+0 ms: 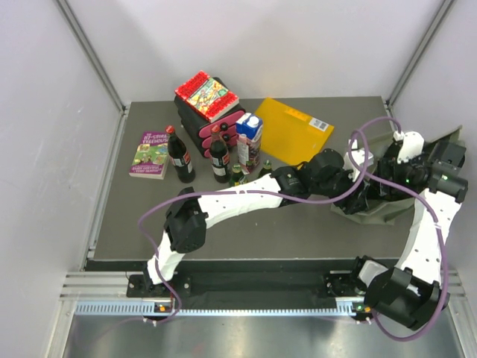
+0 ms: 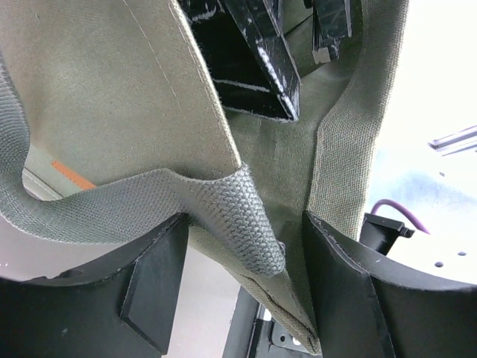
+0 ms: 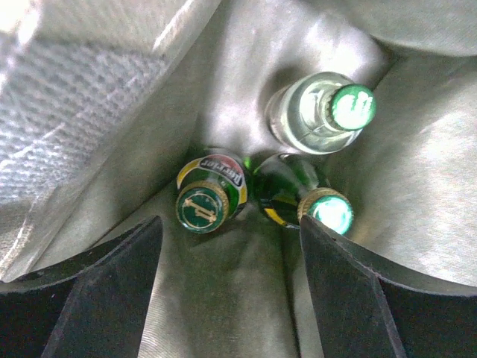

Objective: Take the beverage out of the canvas bag
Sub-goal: Take out the drink from the canvas bag.

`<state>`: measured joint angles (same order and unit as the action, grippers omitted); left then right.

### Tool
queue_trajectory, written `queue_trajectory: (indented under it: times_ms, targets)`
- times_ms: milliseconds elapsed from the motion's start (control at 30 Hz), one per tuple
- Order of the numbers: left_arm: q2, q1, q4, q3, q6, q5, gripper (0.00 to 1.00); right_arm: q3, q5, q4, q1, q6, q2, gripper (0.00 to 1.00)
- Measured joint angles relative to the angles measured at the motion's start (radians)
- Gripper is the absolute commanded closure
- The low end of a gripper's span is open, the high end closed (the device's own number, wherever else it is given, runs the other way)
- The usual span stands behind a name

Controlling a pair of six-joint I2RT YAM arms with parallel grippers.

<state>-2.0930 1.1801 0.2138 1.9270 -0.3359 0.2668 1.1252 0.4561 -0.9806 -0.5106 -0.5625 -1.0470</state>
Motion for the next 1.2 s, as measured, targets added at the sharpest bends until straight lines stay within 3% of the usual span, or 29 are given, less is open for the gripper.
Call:
queue_trajectory:
  times_ms: [267, 733, 1200]
  targets:
    - [-0.006, 0.005, 0.000, 0.003, 0.003, 0.000, 0.33, 0.010, 0.043, -0.016, 0.000, 0.039, 0.019, 0.24]
    - [-0.011, 0.014, 0.000, 0.005, 0.034, -0.004, 0.32, 0.086, -0.052, 0.027, 0.000, 0.174, 0.046, 0.27]
    - [-0.011, 0.014, -0.001, -0.004, 0.035, -0.015, 0.31, 0.048, -0.005, -0.064, 0.000, 0.066, -0.010, 0.28]
